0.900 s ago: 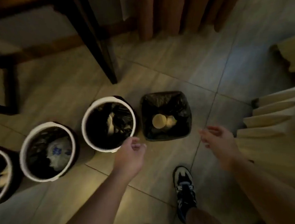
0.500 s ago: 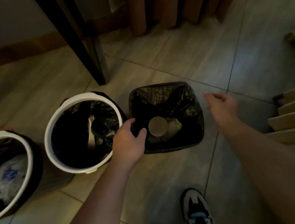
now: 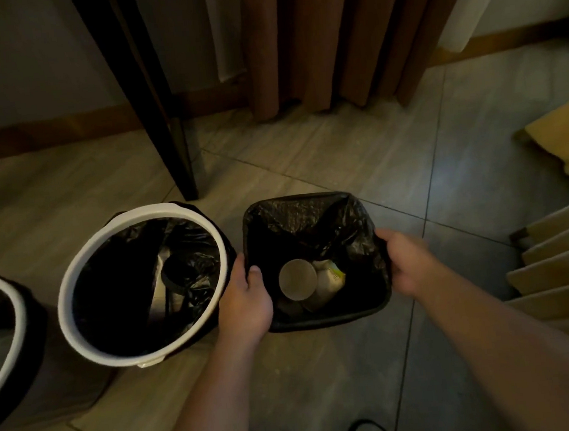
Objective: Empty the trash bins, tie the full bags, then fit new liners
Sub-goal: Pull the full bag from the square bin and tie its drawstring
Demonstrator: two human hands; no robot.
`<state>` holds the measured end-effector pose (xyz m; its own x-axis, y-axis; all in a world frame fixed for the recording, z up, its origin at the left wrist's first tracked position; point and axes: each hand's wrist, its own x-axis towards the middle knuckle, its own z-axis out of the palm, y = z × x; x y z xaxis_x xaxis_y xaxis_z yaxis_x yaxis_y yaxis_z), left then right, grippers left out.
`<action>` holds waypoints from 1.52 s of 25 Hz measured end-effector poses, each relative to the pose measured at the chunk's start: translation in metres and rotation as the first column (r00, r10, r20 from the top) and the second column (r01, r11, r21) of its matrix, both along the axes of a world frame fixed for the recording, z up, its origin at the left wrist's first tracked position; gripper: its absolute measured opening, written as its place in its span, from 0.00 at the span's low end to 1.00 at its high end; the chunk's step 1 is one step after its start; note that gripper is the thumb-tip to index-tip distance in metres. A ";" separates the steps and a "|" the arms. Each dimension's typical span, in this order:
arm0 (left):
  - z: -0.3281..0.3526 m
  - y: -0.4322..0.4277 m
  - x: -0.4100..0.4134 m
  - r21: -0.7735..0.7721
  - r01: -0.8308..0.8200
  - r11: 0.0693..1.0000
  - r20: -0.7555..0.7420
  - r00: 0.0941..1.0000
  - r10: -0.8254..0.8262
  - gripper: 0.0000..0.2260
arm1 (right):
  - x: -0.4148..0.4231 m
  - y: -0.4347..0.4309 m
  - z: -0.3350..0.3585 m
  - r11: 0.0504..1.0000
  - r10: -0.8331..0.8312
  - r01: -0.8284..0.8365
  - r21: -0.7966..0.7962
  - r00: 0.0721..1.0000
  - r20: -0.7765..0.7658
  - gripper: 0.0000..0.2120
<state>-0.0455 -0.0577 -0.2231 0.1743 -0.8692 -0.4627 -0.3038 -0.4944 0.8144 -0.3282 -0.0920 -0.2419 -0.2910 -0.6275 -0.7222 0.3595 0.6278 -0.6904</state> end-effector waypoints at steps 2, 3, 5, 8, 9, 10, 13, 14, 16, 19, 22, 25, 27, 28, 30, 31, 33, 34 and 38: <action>-0.003 0.010 -0.001 0.037 -0.063 0.997 -0.032 0.997 0.065 0.23 | 0.000 0.001 0.008 1.000 -0.028 0.027 -0.014 0.997 -0.075 0.08; -0.004 0.015 -0.001 0.055 -0.069 0.996 -0.038 0.997 0.071 0.23 | 0.000 0.001 0.010 0.998 -0.049 0.044 -0.034 0.985 -0.166 0.05; -0.009 0.021 0.001 0.101 -0.085 0.991 -0.054 0.994 0.090 0.22 | 0.000 0.002 0.012 0.996 -0.061 0.037 -0.080 0.941 -0.332 0.02; -0.014 0.024 0.004 0.197 -0.177 0.964 -0.154 0.966 0.209 0.21 | -0.006 0.008 0.011 0.994 -0.003 -0.044 -0.103 0.913 -0.409 0.03; -0.016 0.024 0.004 0.240 -0.207 0.948 -0.209 0.943 0.259 0.22 | -0.009 0.012 0.010 0.993 0.025 -0.068 -0.093 0.917 -0.397 0.04; -0.018 0.024 0.003 0.290 -0.231 0.929 -0.262 0.914 0.309 0.22 | -0.014 0.018 0.009 0.994 0.043 -0.075 -0.076 0.933 -0.358 0.05; -0.021 0.028 0.003 0.438 -0.270 0.857 -0.387 0.804 0.451 0.17 | -0.022 0.040 0.005 0.994 0.107 -0.110 -0.017 0.988 -0.113 0.11; -0.022 0.029 0.004 0.461 -0.274 0.844 -0.393 0.790 0.471 0.15 | -0.023 0.046 0.006 0.989 0.145 -0.146 -0.002 0.989 -0.028 0.12; -0.026 0.031 0.004 0.486 -0.288 0.826 -0.396 0.769 0.501 0.12 | -0.028 0.059 0.006 0.981 0.194 -0.195 0.004 0.976 0.096 0.12; -0.032 0.030 0.007 0.493 -0.327 0.806 -0.455 0.693 0.559 0.13 | -0.031 0.073 0.011 0.977 0.209 -0.215 0.001 0.953 0.219 0.07; -0.040 0.039 0.008 0.396 -0.376 0.838 -0.417 0.740 0.529 0.12 | -0.031 0.082 0.014 0.968 0.248 -0.252 -0.008 0.947 0.204 0.08; -0.044 0.050 0.004 0.284 -0.360 0.889 -0.354 0.822 0.446 0.10 | -0.028 0.081 0.016 0.977 0.209 -0.202 -0.061 0.969 0.129 0.08; -0.045 0.055 0.002 0.268 -0.367 0.891 -0.386 0.806 0.449 0.10 | -0.029 0.080 0.015 0.981 0.168 -0.154 -0.116 0.978 0.123 0.07; -0.043 0.056 0.002 0.270 -0.370 0.889 -0.423 0.784 0.454 0.08 | -0.031 0.082 0.014 0.981 0.158 -0.138 -0.138 0.976 0.149 0.06; -0.040 0.059 0.004 0.272 -0.347 0.898 -0.504 0.743 0.440 0.07 | -0.039 0.087 0.010 0.974 0.166 -0.121 -0.191 0.956 0.243 0.10; -0.039 0.061 0.006 0.270 -0.317 0.909 -0.532 0.738 0.415 0.09 | -0.043 0.090 0.007 0.969 0.182 -0.122 -0.213 0.940 0.289 0.14; -0.035 0.066 0.010 0.286 -0.250 0.925 -0.582 0.721 0.375 0.14 | -0.047 0.096 0.001 0.964 0.190 -0.109 -0.241 0.919 0.346 0.18; -0.033 0.068 0.011 0.306 -0.224 0.925 -0.614 0.696 0.372 0.15 | -0.049 0.099 -0.002 0.966 0.179 -0.095 -0.240 0.917 0.358 0.19; -0.026 0.070 0.009 0.359 -0.169 0.918 -0.677 0.630 0.381 0.12 | -0.047 0.103 -0.006 0.981 0.083 -0.015 -0.192 0.933 0.349 0.21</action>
<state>-0.0363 0.0123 -0.2494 -0.0938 -0.6799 -0.7273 0.5091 -0.6606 0.5518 -0.3754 0.0106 -0.2478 -0.0035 -0.7657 -0.6432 0.5735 0.5254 -0.6285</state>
